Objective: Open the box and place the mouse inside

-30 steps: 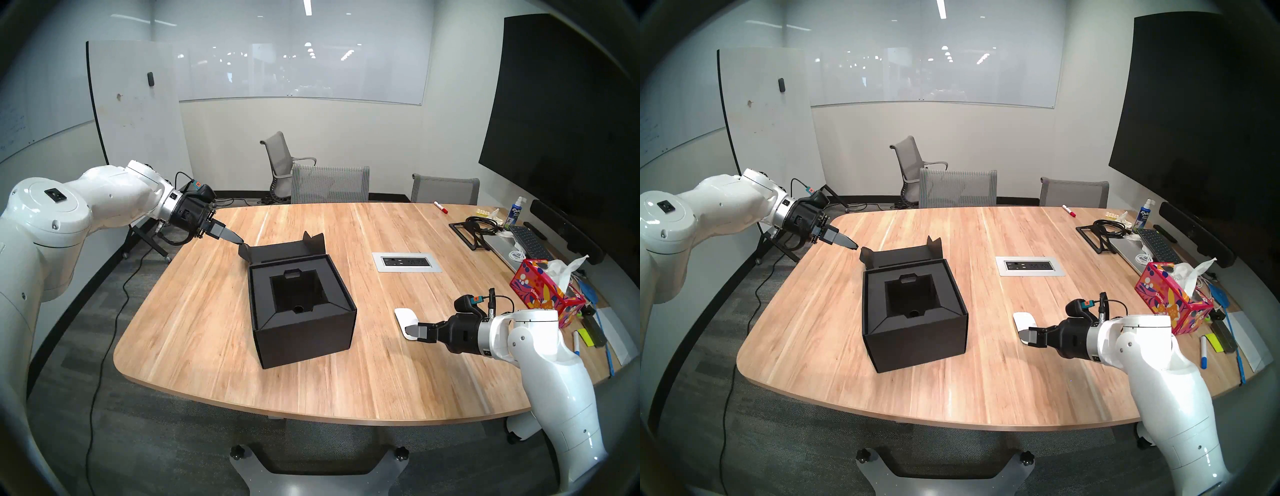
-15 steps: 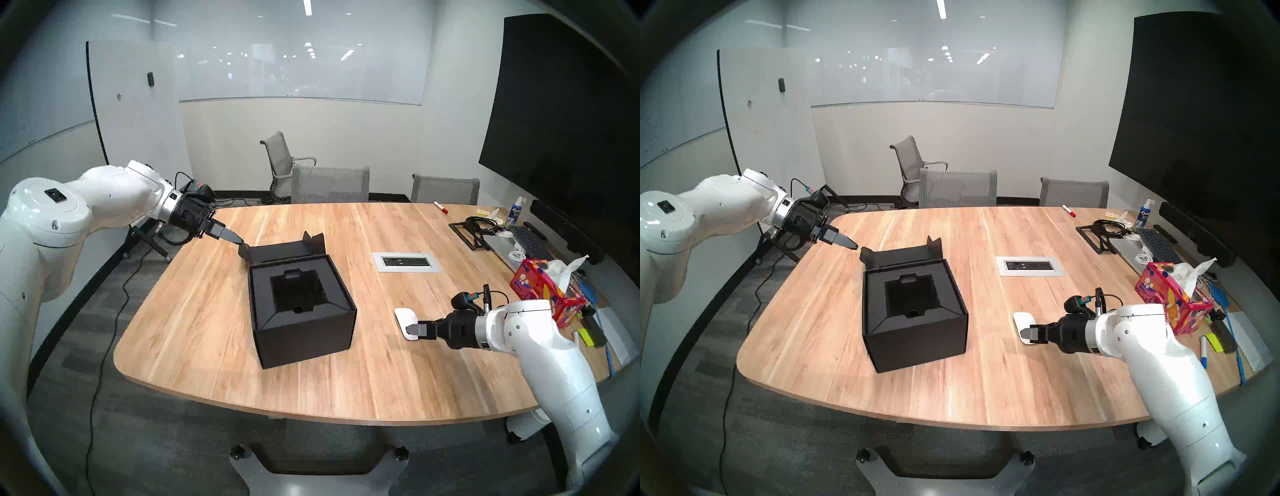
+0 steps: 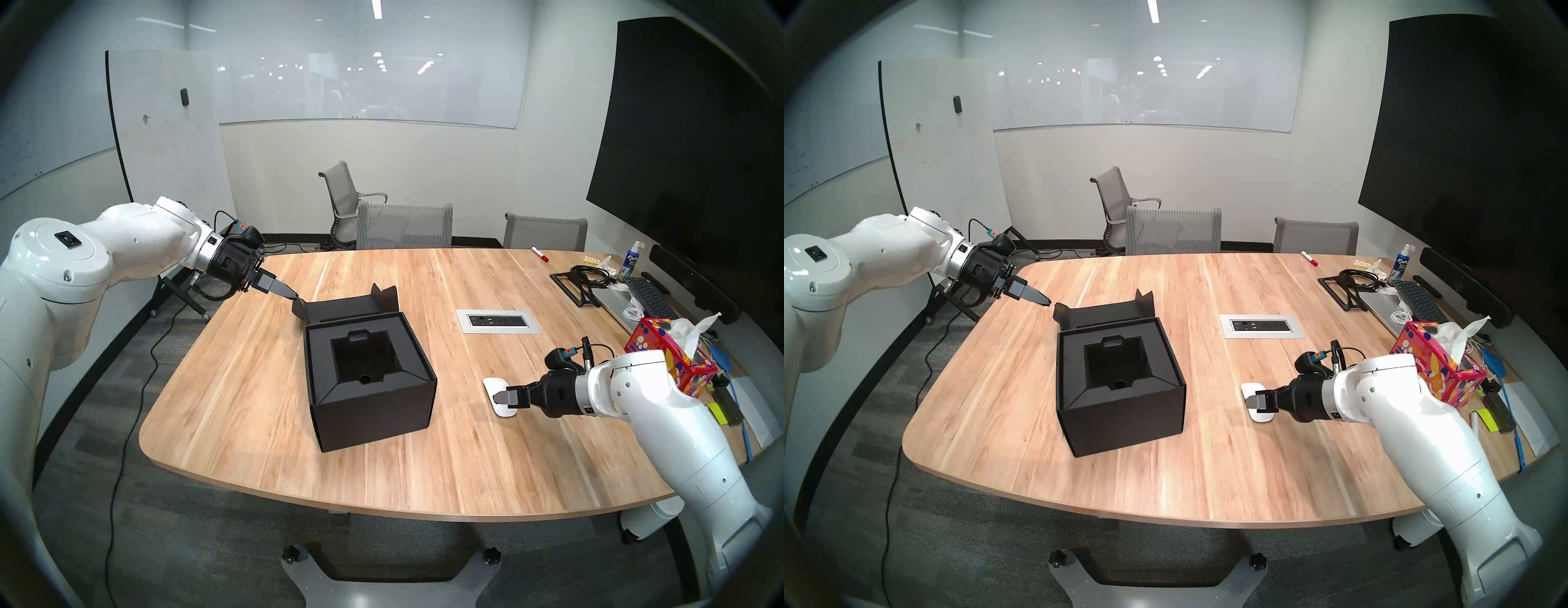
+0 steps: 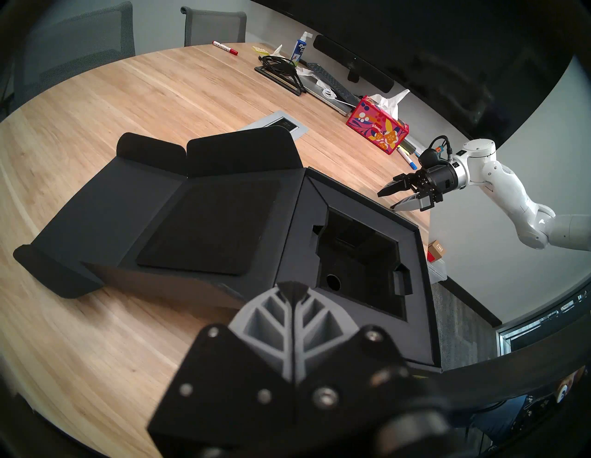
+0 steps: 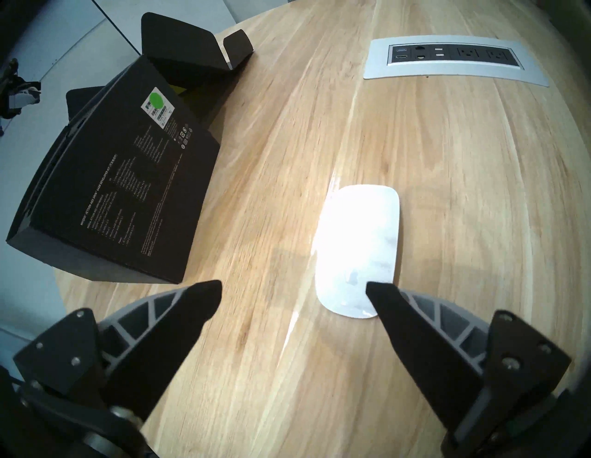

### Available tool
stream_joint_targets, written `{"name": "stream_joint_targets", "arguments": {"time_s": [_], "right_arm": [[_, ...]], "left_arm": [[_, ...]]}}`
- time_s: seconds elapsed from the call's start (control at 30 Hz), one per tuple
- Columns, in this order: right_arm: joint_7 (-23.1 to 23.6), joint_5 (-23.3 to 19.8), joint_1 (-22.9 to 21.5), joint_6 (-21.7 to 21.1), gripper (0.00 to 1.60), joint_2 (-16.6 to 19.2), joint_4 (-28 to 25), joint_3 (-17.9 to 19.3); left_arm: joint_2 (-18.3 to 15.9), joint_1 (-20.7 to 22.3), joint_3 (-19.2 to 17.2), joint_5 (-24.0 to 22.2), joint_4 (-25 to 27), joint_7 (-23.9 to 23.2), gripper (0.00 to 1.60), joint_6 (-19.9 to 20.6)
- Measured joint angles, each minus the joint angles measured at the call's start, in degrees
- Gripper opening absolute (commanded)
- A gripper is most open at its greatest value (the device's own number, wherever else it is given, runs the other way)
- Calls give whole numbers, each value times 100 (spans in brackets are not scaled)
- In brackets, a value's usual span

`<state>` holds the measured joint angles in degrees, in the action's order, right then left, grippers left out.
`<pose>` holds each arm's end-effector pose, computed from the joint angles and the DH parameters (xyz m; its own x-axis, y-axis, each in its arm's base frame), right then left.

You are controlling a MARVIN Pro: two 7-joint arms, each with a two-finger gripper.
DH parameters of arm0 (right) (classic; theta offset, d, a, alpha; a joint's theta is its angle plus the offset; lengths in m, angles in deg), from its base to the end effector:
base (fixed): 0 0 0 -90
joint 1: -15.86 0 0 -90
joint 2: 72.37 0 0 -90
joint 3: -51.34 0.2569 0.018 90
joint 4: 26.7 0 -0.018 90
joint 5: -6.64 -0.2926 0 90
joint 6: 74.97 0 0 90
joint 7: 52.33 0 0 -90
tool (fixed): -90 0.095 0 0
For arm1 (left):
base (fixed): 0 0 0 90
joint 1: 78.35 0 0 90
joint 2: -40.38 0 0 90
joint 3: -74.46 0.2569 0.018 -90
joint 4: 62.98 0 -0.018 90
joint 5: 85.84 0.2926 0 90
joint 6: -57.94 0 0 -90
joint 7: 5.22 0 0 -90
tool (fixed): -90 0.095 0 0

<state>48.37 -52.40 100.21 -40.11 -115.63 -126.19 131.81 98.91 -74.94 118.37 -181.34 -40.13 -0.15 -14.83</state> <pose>0.3730 -0.0838 -0.2278 0.7731 0.0648 0.6309 0.3502 -0.8730 -0.3394 0.5169 0.1333 -0.1070 0.5783 -0.4202 0.6993 -0.8009 -0.4553 0.3888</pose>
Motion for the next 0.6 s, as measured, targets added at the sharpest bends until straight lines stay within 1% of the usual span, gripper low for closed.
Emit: {"name": "stream_joint_targets", "arguments": {"time_s": [0.23, 0.6], "right_arm": [[-137, -200, -311, 0, 160, 185, 17, -307], [-520, -764, -798, 0, 160, 543, 204, -967]], "left_arm": [[0, -1, -1, 1, -3, 0, 0, 0], [-1, -3, -4, 2, -7, 0, 0, 0]]}}
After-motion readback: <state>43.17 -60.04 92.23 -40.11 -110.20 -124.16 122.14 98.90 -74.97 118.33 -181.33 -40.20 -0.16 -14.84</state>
